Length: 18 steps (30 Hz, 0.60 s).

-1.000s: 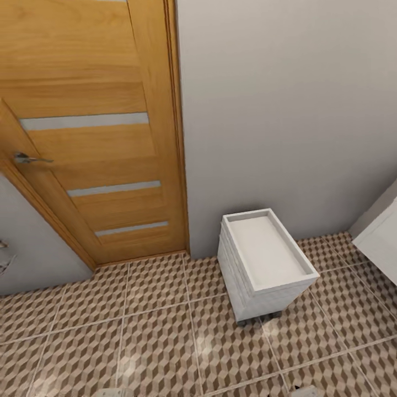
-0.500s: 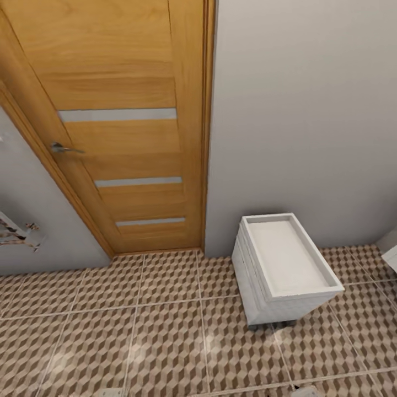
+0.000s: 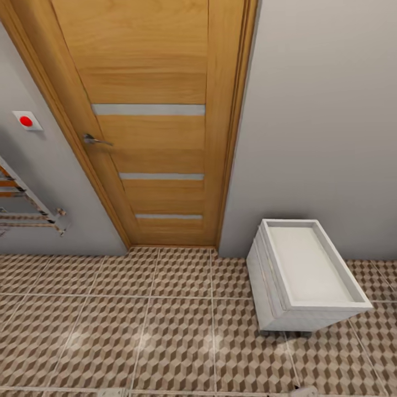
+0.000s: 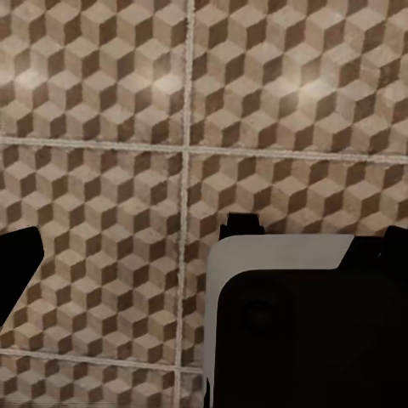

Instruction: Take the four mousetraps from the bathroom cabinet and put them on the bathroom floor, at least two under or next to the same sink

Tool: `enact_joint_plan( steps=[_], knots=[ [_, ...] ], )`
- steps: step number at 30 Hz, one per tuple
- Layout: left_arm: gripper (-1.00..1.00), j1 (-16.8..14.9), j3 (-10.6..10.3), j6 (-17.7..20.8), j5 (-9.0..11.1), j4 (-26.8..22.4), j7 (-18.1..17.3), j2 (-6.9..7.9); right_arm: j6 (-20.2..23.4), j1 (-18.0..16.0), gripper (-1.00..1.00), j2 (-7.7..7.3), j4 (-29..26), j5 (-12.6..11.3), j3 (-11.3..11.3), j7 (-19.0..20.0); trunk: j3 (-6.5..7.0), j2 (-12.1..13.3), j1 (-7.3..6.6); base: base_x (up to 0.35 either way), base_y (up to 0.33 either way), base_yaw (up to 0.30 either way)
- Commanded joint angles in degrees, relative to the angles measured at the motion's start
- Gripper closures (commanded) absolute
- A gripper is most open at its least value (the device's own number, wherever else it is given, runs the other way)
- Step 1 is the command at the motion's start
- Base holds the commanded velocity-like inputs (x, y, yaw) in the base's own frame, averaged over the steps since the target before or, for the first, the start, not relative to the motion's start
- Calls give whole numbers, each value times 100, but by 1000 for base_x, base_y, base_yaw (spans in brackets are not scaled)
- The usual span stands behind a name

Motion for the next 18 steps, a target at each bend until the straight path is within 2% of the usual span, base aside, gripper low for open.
enact_joint_plan(
  steps=[1, 18],
  knots=[
    [-100, -10, -48, -36, 25, 23, 9, -4, -17, -3, -100, -2, 3, 15, 5, 4, -14, -10, 3, 0, 0, 246],
    [-100, -10, -48, -36, 25, 23, 9, -4, -17, -3, -100, -2, 3, 15, 5, 4, -96, -10, 3, 0, 0, 245]
  ],
)
